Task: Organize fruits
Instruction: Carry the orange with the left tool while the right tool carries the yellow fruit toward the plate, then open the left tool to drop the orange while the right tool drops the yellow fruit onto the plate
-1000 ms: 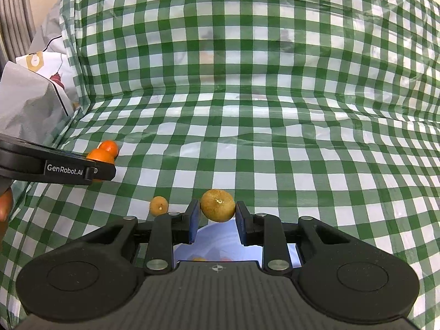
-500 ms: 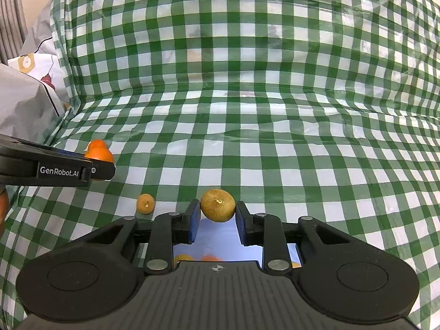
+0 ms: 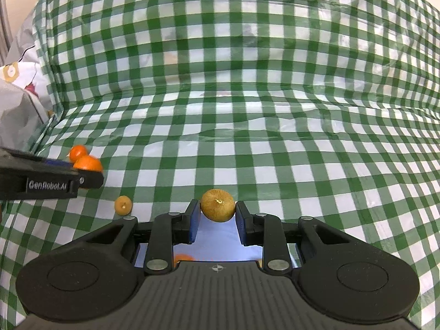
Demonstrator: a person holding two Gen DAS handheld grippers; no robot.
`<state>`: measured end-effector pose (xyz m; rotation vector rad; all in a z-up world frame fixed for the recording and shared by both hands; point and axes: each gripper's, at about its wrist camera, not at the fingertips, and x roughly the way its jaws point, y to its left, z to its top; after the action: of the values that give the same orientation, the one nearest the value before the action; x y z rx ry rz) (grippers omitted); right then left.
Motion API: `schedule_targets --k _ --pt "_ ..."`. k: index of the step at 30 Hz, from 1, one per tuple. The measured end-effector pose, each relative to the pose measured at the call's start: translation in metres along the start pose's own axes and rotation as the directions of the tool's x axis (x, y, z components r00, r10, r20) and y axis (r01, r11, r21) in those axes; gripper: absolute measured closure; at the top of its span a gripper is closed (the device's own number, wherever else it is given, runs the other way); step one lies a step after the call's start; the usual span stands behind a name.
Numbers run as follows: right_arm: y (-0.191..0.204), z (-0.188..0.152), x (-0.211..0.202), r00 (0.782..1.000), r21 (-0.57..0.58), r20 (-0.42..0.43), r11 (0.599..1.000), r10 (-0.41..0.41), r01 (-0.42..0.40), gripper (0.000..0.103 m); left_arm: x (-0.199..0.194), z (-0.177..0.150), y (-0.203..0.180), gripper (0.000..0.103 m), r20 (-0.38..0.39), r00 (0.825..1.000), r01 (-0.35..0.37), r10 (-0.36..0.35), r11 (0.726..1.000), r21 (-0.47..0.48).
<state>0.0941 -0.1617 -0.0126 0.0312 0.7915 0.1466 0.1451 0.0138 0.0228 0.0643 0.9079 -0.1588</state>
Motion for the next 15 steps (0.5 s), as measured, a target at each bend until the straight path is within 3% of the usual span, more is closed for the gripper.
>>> schedule_targets --k 7,15 --pt "-0.013 0.000 0.003 1.000 0.026 -0.014 0.999 -0.022 0.022 0.074 0.005 -0.004 -0.019 0.069 -0.019 1.000 0.024 -0.023 0.998 0.066" --pt "-0.026 -0.001 0.005 0.998 0.051 -0.035 0.997 -0.051 0.053 0.074 0.010 -0.014 -0.055 0.070 -0.045 0.994 0.107 -0.101 0.984 0.140"
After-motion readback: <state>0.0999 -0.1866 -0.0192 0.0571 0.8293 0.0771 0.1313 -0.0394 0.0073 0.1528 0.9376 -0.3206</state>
